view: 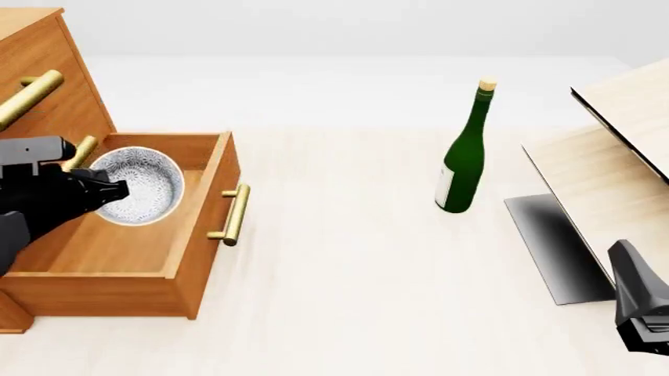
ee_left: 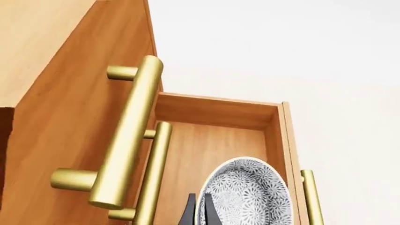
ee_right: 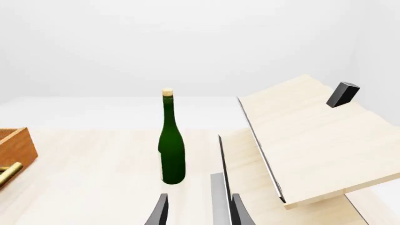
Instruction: Put the bowl in the bottom drawer of the cabinet and close it.
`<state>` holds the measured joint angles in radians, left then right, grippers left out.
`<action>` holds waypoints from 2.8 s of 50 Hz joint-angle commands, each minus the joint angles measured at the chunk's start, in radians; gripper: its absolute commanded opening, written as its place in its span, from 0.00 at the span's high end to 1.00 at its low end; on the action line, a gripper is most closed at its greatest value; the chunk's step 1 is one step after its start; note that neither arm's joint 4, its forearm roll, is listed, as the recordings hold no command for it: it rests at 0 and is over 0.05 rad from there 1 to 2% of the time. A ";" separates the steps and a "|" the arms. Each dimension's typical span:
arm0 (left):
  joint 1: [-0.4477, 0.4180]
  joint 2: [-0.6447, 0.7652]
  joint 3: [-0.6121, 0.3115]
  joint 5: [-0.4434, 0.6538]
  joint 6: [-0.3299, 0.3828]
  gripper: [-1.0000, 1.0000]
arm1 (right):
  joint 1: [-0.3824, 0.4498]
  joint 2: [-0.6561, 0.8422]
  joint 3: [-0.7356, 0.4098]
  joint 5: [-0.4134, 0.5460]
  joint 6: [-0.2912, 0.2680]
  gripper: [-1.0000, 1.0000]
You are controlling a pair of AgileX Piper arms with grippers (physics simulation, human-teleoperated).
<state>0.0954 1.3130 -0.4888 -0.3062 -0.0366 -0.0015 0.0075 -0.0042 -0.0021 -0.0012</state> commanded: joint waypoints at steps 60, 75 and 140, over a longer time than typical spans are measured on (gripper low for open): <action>0.057 0.171 0.046 -0.124 0.047 1.00 | 0.000 0.000 0.000 0.000 0.000 0.00; 0.058 0.206 0.045 -0.135 0.046 1.00 | 0.000 0.000 0.000 0.000 0.000 0.00; 0.045 0.039 0.071 -0.039 0.051 0.00 | 0.000 0.000 0.000 0.000 0.000 0.00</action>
<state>0.1447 1.3946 -0.4166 -0.3668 0.0182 -0.0016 0.0074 -0.0042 -0.0021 -0.0012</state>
